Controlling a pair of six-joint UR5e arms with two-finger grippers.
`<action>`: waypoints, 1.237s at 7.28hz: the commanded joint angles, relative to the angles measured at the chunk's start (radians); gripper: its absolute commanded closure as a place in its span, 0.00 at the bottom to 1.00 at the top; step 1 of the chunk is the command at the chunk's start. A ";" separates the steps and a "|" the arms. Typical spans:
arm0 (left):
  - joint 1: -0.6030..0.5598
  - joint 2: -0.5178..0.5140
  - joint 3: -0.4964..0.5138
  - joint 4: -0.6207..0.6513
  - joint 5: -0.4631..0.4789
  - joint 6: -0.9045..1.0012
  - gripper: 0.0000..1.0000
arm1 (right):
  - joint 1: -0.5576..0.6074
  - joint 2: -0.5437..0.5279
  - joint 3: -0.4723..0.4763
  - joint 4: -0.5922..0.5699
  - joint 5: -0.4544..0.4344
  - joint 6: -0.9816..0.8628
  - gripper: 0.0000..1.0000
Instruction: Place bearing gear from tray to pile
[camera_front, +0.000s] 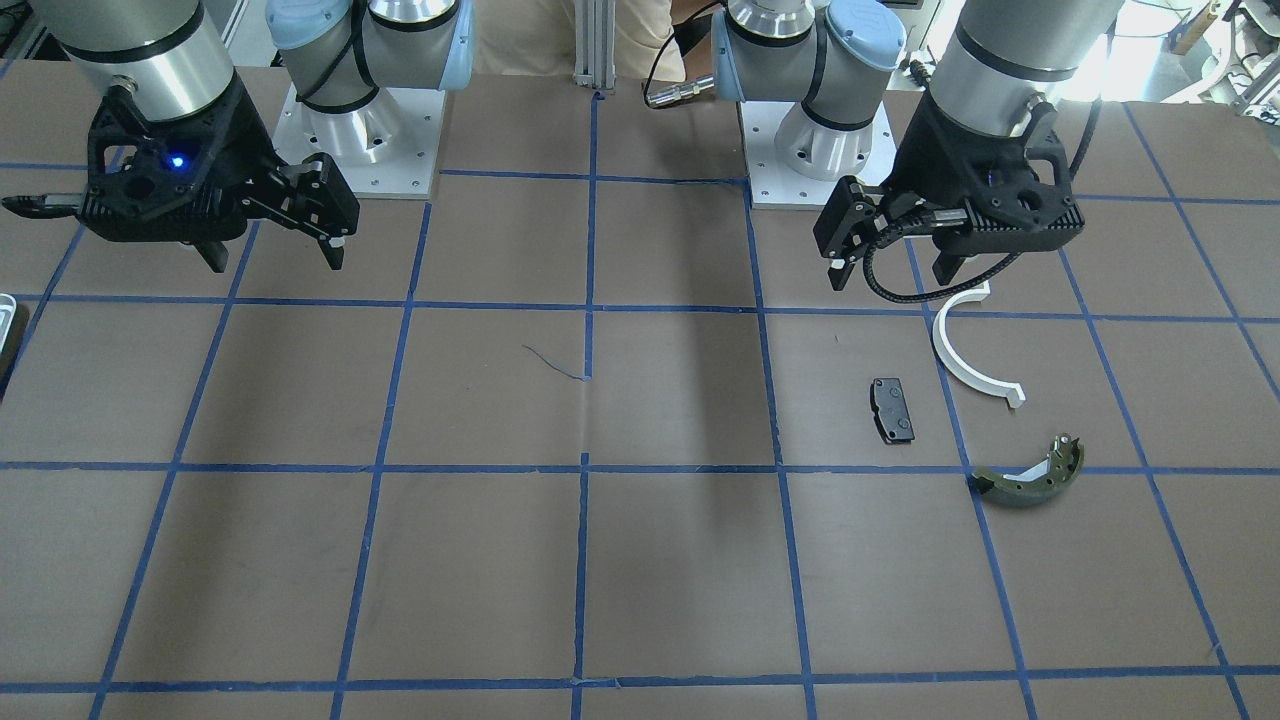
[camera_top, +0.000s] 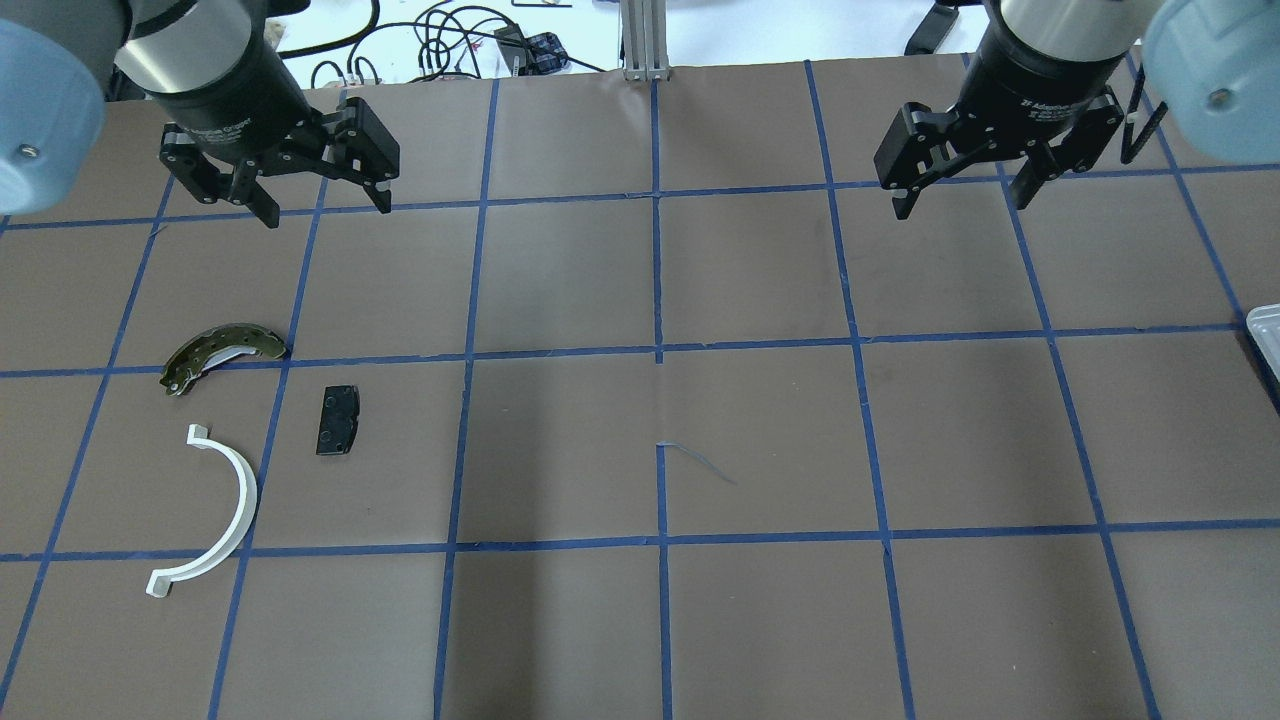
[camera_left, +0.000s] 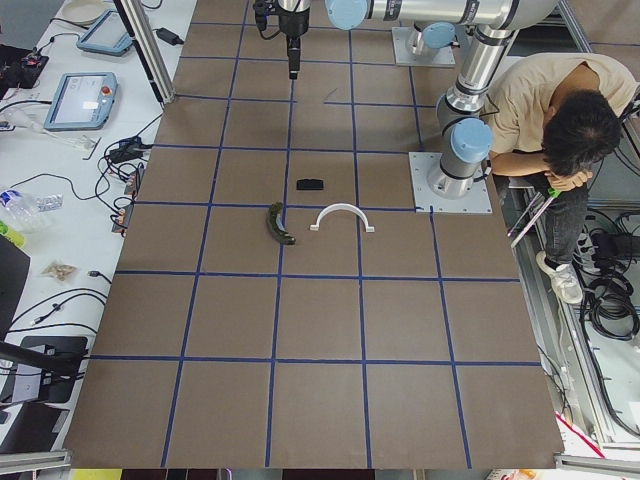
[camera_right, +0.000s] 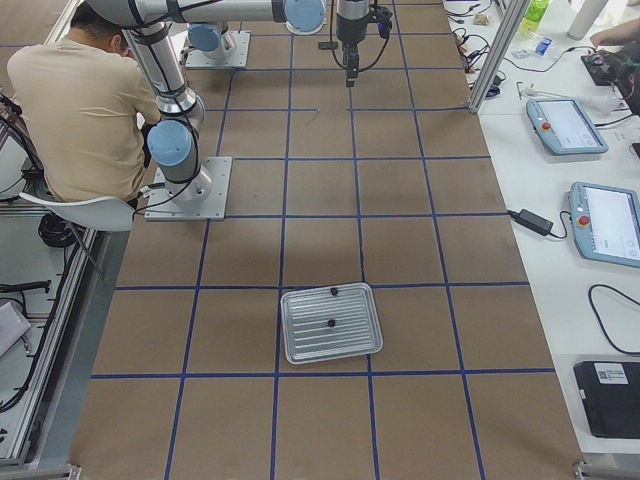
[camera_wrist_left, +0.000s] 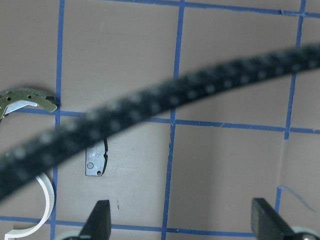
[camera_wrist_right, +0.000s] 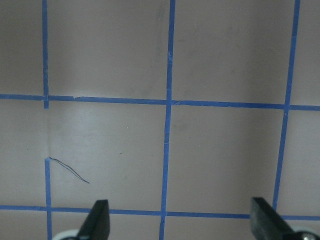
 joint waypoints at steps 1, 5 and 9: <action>-0.001 0.009 0.001 -0.015 -0.004 0.002 0.00 | 0.000 0.000 0.005 0.003 -0.002 0.000 0.00; 0.016 0.029 0.015 -0.015 -0.002 0.000 0.00 | 0.005 -0.010 0.012 0.019 0.000 0.000 0.00; 0.016 0.014 0.022 -0.004 -0.004 0.023 0.00 | -0.001 -0.030 0.069 -0.017 -0.002 -0.047 0.00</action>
